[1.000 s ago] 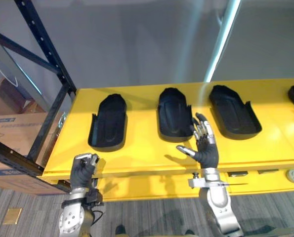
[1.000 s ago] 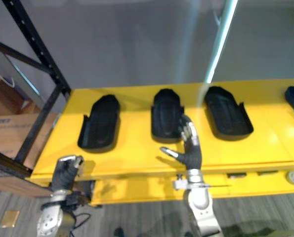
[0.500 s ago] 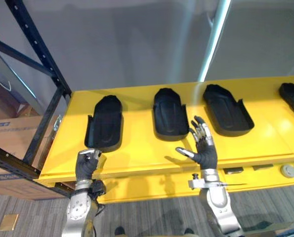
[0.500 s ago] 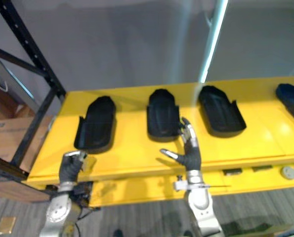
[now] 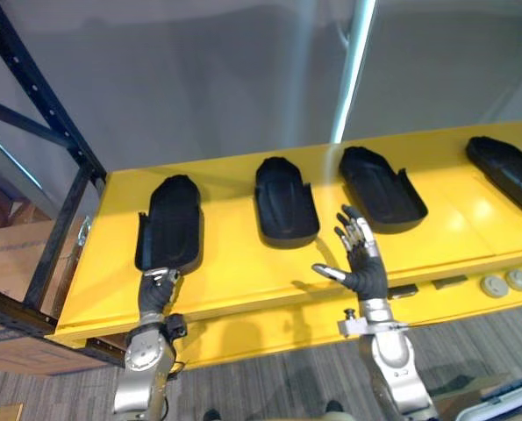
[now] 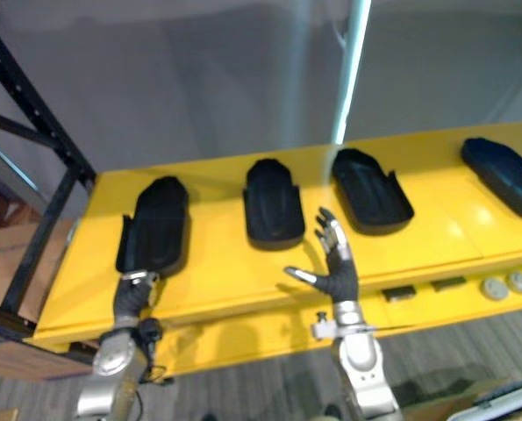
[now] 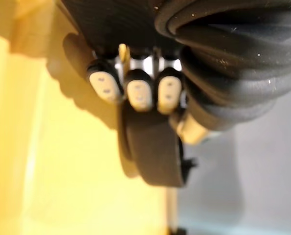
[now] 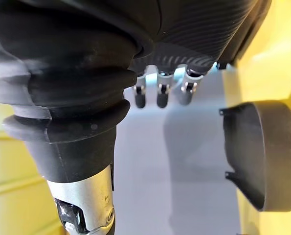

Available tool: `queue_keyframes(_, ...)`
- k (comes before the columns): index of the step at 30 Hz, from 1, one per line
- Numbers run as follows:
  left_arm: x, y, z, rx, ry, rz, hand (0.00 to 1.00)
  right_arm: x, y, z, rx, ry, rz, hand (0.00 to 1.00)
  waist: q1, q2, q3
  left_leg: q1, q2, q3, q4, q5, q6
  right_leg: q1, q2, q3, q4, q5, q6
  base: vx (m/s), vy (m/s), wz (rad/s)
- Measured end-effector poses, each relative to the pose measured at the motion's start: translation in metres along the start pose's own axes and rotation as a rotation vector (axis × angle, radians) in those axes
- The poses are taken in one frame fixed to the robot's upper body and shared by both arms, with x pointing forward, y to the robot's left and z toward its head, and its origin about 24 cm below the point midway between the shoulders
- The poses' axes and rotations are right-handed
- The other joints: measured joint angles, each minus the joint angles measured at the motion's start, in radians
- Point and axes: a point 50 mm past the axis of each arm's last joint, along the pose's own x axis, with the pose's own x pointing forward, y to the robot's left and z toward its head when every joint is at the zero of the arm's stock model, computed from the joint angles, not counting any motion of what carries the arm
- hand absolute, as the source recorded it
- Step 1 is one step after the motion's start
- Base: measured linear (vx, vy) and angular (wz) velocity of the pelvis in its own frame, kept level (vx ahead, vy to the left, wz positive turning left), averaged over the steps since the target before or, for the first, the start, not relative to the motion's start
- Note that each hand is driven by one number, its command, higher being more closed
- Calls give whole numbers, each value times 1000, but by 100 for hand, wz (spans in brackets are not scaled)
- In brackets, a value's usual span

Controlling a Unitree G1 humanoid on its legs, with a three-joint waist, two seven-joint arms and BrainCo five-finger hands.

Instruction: Walk over and take plastic housings, then place them on the shelf

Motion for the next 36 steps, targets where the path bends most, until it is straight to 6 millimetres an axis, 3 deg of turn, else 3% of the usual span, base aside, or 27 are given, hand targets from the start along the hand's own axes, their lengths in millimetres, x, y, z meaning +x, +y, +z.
queue_keyframes(3, 3, 2, -2, 3, 0, 25, 100, 0, 0, 0, -4, 1, 13, 0, -19, 5, 0, 1, 0, 1, 0, -1, 1, -1, 0, 1, 0, 0, 0, -7, 2, -1)
queue_keyframes(14, 14, 1, -5, 1, -1, 62, 100, 0, -2, 1, -9, 1, 40, 0, -22, 28, 11, 3, 0, 8, 0, -1, 1, -2, 1, 10, -3, 3, 2, -4, 2, -1)
queue_keyframes(25, 17, 9, -5, -2, -5, 114, 100, 2, -8, 6, -20, -22, 31, 0, -24, 29, 13, 16, -1, 23, 0, -7, 3, 5, 2, 24, -16, 8, 4, -4, 6, -4)
queue_keyframes(28, 5, 8, 1, -33, -40, 115, 100, 2, -7, 8, -18, -30, 28, 0, -23, 27, 15, 15, -1, 22, 0, -9, 3, 7, 2, 22, -18, 8, 4, 4, 3, 4)
queue_keyframes(32, -32, 5, 17, -162, -150, 198, 100, 3, -6, 12, -45, -56, -32, 0, -14, 27, 40, 9, -1, -15, 0, -10, 2, 32, 1, -17, -21, 3, 4, 8, 3, 24)
queue_keyframes(36, -53, 25, 3, -186, -110, 445, 100, -3, -7, 9, -45, -38, -109, 0, 3, 26, 40, -20, -1, -57, 0, -8, 1, 35, 1, -58, -21, -6, 3, 17, -2, 30)
